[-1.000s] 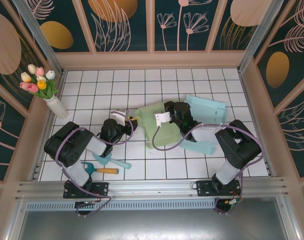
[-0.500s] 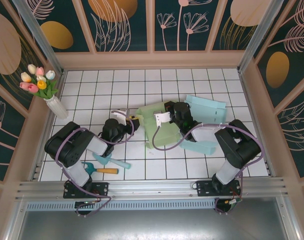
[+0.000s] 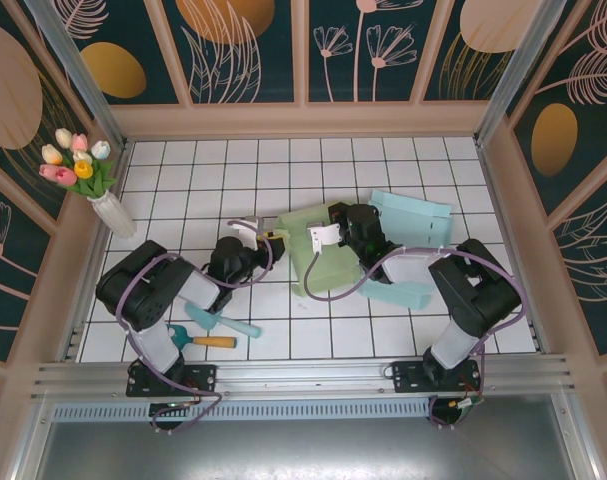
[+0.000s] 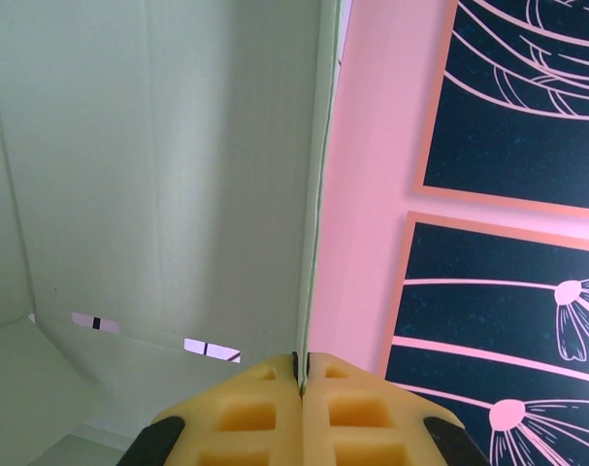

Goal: Fold the paper box

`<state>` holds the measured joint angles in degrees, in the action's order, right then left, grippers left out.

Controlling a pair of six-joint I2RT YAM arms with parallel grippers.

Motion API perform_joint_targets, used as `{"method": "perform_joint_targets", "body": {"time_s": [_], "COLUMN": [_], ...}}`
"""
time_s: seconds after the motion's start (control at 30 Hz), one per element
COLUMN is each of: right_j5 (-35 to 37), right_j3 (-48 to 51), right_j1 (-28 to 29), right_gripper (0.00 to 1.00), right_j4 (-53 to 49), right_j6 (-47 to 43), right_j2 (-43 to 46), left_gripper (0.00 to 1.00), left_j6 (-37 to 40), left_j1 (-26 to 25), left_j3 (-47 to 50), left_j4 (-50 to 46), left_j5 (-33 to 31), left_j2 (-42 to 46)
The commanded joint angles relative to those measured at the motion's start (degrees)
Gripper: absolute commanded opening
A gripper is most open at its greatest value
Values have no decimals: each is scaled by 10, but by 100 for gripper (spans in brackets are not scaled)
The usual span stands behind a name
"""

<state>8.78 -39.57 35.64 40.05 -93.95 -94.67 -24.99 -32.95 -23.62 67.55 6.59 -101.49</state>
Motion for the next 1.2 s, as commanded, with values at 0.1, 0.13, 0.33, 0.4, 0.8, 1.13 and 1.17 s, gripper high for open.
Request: {"method": "perform_joint_targets", "body": {"time_s": [0.1, 0.13, 0.33, 0.4, 0.8, 1.13, 1.17], "right_j5": [-12, -13, -14, -14, -16, -25, -25], "right_j3": [-2, -2, -2, -2, 4, 9, 10], "right_j1": [0, -1, 0, 0, 2, 4, 4], "right_gripper": [0, 0, 0, 0, 0, 0, 0], "right_j4": [-11, -11, -14, -15, -6, -6, -5], "right_j6": [12, 12, 15, 16, 26, 34, 36], "right_j2": [-9, -9, -9, -10, -16, -11, -10], "left_gripper": [42, 41, 39, 40, 41, 38, 38], "left_j6": [-17, -20, -36, -40, -54, -43, -40], "left_j1": [-12, -13, -13, -13, -35, -48, -48], "left_j3": [-21, -22, -24, -25, -43, -61, -64], "left_j4": [26, 26, 29, 29, 61, 47, 41], "left_j5": [-24, -30, -65, -78, -76, -113, -121], "left_j2": [-17, -17, -24, -24, -50, -64, -63]}}
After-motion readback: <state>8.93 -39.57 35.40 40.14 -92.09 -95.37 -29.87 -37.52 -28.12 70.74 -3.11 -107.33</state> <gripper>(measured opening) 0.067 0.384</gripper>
